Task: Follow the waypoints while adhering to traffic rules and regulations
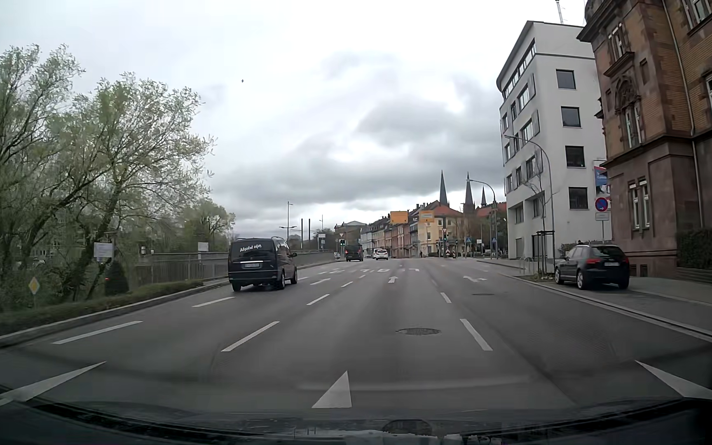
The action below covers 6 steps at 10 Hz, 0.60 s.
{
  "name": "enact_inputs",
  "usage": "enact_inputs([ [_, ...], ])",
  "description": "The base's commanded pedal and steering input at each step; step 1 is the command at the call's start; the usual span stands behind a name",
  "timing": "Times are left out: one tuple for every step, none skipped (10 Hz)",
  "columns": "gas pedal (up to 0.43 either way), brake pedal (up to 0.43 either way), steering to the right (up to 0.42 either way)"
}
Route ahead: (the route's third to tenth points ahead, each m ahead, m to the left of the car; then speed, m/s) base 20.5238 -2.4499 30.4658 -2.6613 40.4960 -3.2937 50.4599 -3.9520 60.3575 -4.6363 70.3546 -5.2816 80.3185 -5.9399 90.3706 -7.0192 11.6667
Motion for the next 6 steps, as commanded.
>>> enact_inputs([
  [0.157, 0.000, 0.021],
  [0.157, 0.000, 0.022],
  [0.157, 0.000, 0.022],
  [0.157, 0.000, 0.022],
  [0.157, 0.000, 0.022],
  [0.157, 0.000, 0.022],
])
